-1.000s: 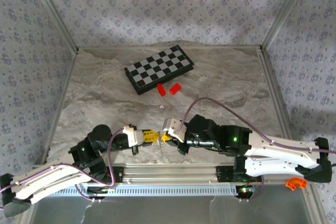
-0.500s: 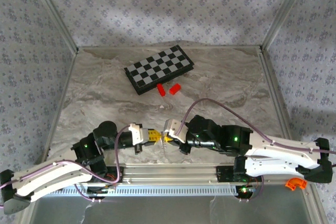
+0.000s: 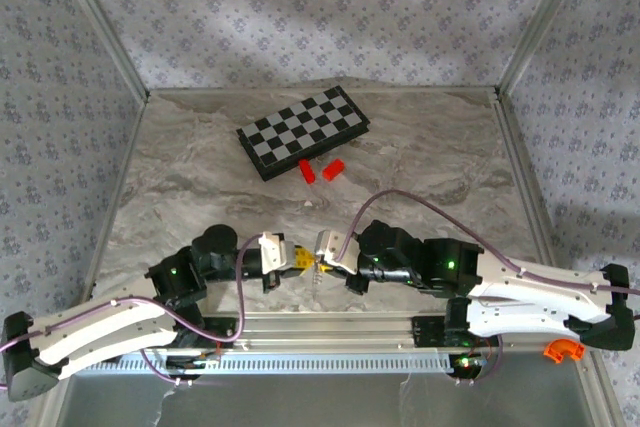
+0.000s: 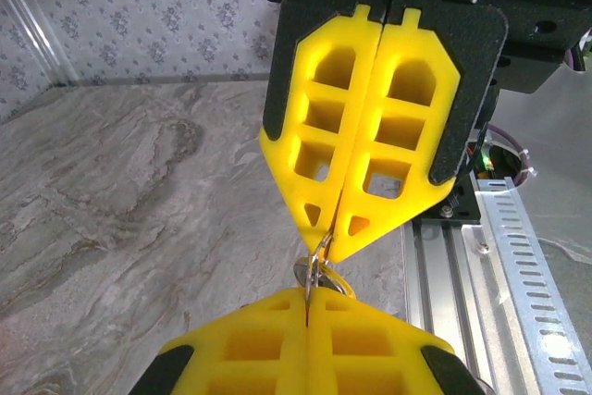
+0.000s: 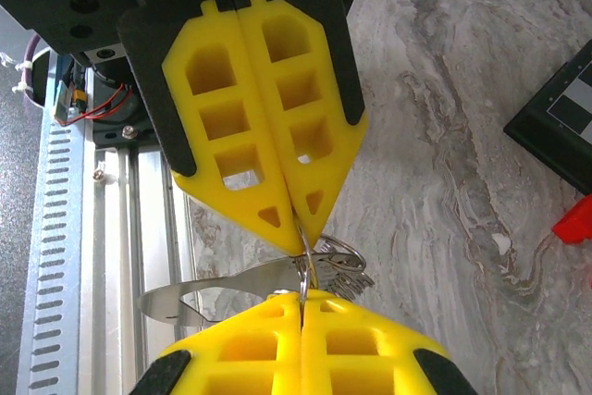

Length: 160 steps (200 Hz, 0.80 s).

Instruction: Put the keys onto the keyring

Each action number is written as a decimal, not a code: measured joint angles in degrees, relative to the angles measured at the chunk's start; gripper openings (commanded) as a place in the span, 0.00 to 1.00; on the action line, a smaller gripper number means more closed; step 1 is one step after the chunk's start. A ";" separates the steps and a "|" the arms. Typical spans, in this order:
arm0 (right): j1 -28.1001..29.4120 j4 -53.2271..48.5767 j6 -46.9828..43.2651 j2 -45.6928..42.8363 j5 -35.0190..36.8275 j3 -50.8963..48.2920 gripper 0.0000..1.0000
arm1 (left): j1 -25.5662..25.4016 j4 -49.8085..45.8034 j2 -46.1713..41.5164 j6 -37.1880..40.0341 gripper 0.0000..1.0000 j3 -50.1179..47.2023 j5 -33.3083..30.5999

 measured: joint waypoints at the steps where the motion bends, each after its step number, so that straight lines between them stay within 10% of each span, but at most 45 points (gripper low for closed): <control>1: 0.00 0.00 -0.02 0.00 0.00 0.00 0.00 | 0.00 -0.02 0.02 0.00 0.00 0.00 0.00; 160: 4.17 1.53 -4.26 0.33 9.57 -2.47 0.00 | 0.00 -1.77 3.48 -2.60 0.00 1.99 -1.55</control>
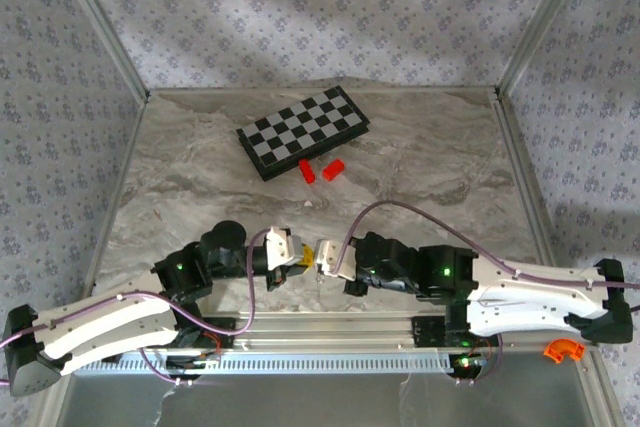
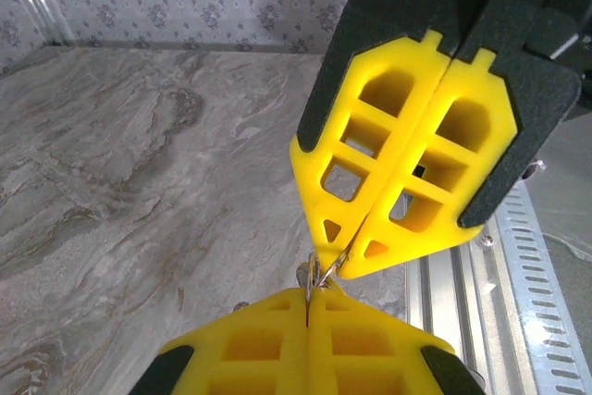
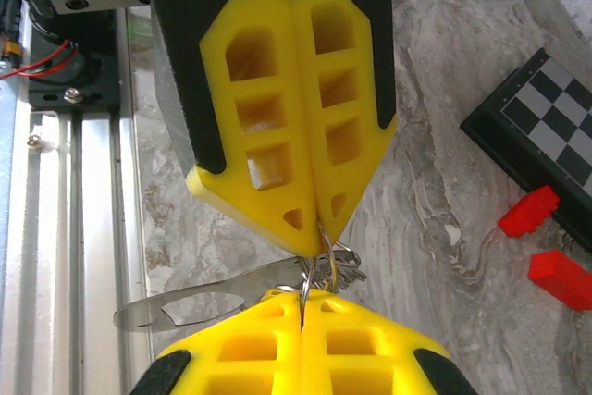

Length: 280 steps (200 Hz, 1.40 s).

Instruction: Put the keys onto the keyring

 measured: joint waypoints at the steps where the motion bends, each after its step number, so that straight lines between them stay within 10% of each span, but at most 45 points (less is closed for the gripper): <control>1: 0.04 0.04 -0.11 0.00 0.13 -0.02 0.00 | 0.00 -0.02 0.00 0.02 0.00 0.00 -0.04; 151: 1.27 7.37 0.00 -4.31 5.68 -6.23 0.01 | -0.02 13.60 -2.03 -4.37 0.00 -6.54 -2.14; 280: -0.52 9.62 6.75 -21.70 -3.43 -7.91 0.43 | -0.04 17.22 -7.28 -5.55 0.00 -6.78 2.32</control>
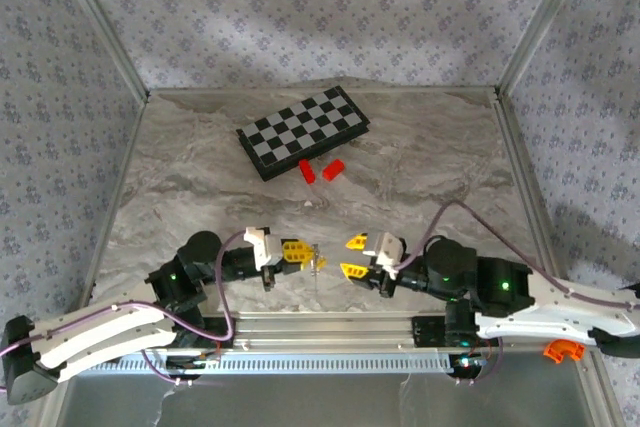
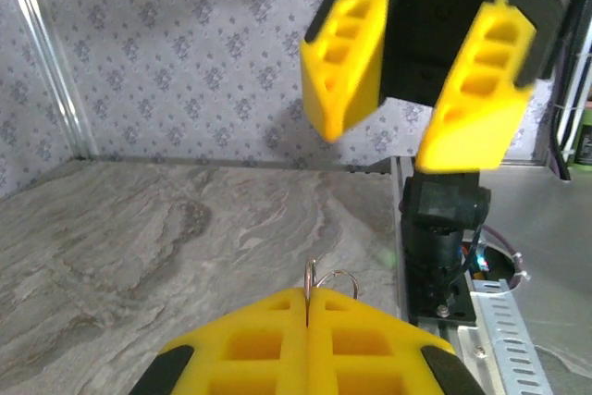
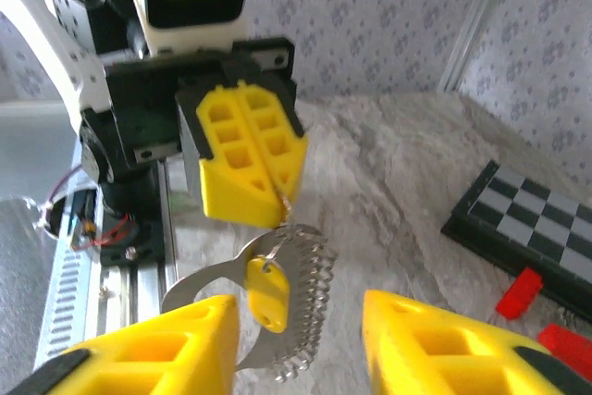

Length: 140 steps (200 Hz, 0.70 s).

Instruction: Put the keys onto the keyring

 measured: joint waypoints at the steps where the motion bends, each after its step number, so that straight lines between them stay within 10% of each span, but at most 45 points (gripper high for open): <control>1: -0.09 0.11 0.00 -0.11 -0.09 0.00 0.43 | 0.00 0.00 -0.04 -0.02 0.00 0.00 0.11; 140: -5.88 5.60 0.17 10.32 -13.18 0.02 0.25 | 0.00 -0.44 -0.98 -0.04 0.00 0.02 5.51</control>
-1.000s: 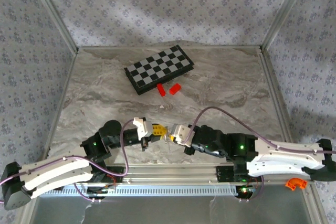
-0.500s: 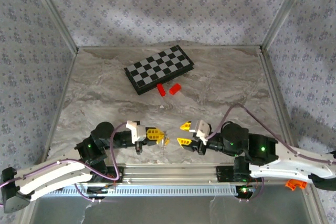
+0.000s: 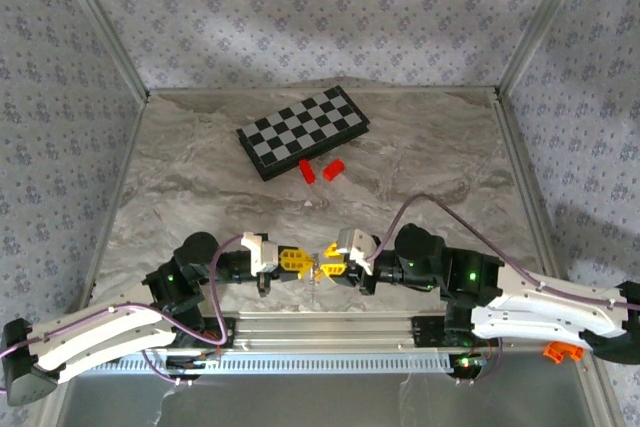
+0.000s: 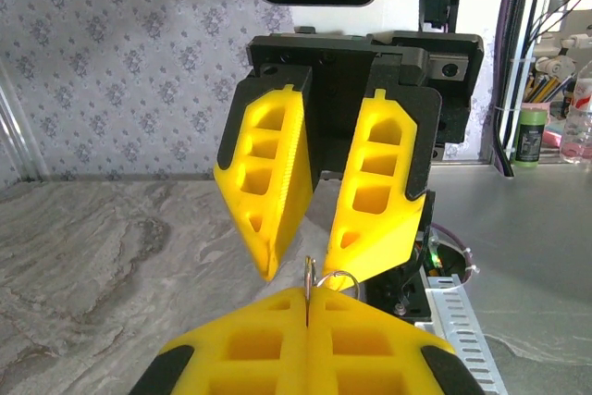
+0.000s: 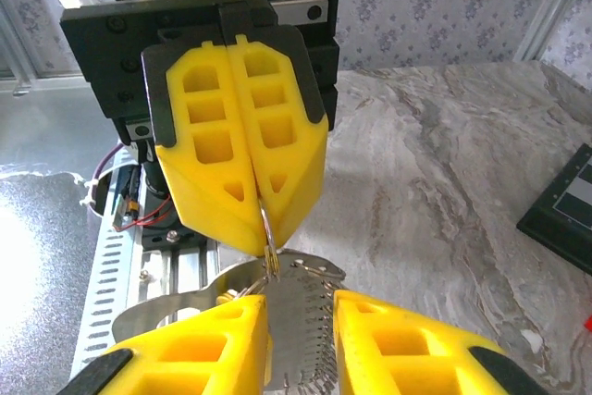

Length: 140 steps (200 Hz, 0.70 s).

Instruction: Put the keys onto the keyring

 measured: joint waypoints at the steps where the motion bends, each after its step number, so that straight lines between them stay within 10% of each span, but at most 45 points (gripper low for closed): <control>1: -0.04 0.04 0.00 0.02 -0.07 0.00 0.25 | 0.00 0.00 0.00 0.00 0.00 0.00 0.00; 140: -2.82 4.90 1.27 2.78 -6.54 -0.04 0.17 | 0.04 -0.46 0.72 0.00 0.00 0.00 -0.07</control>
